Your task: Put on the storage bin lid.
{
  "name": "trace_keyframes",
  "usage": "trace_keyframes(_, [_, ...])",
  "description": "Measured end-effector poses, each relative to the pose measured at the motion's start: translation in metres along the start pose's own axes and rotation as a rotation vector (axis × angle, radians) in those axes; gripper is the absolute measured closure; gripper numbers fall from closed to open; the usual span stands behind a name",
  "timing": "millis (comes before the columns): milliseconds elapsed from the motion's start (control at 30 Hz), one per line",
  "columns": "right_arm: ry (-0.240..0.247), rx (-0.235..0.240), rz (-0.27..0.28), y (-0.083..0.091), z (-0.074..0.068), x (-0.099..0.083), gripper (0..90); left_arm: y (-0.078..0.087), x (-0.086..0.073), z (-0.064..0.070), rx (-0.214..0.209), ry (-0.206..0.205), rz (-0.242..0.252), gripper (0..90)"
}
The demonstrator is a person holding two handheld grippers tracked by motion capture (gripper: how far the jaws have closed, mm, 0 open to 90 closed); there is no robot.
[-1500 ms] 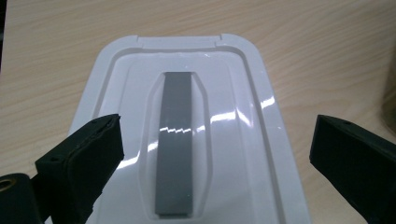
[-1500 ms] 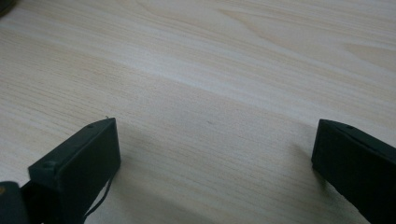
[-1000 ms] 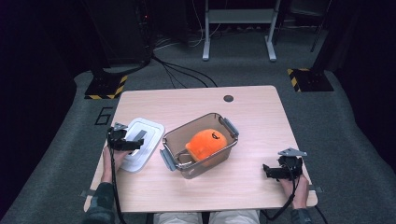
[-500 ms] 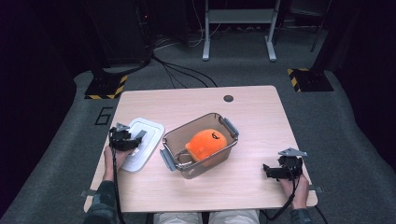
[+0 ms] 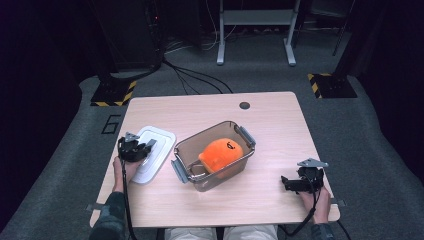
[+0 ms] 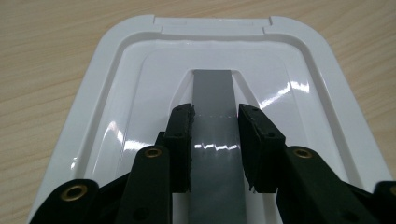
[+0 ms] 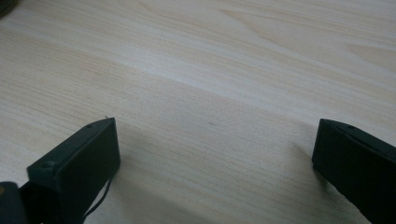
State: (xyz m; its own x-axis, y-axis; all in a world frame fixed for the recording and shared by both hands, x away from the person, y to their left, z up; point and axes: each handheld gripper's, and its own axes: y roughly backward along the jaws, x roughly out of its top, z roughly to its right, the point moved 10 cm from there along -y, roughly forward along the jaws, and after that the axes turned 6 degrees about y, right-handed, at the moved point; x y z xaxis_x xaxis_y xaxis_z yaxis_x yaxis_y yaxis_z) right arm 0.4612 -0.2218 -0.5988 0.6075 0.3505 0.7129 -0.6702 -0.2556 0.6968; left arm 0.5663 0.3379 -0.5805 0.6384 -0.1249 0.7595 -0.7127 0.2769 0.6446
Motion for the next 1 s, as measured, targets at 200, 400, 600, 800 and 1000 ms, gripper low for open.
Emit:
trace_keyframes(200, [0.001, 0.002, 0.001, 0.0, 0.0, 0.0, 0.0, 0.003, 0.001, 0.0, 0.015, -0.017, -0.027, 66.3])
trace_keyframes(400, [-0.001, 0.001, 0.001, 0.0, 0.0, 0.0, 0.0, 0.012, 0.003, -0.002, 0.006, 0.0, -0.011, 66.3])
trace_keyframes(600, [0.001, 0.001, 0.0, 0.0, 0.0, 0.0, 0.0, 0.025, 0.01, -0.001, -0.009, -0.003, 0.011, 66.4])
trace_keyframes(800, [-0.002, 0.0, 0.001, 0.0, 0.0, 0.0, 0.0, 0.038, 0.017, 0.0, -0.029, -0.006, 0.033, 66.4])
trace_keyframes(1000, [-0.008, 0.002, 0.001, 0.0, -0.001, 0.0, 0.0, 0.051, 0.025, 0.002, -0.036, -0.028, 0.049, 66.4])
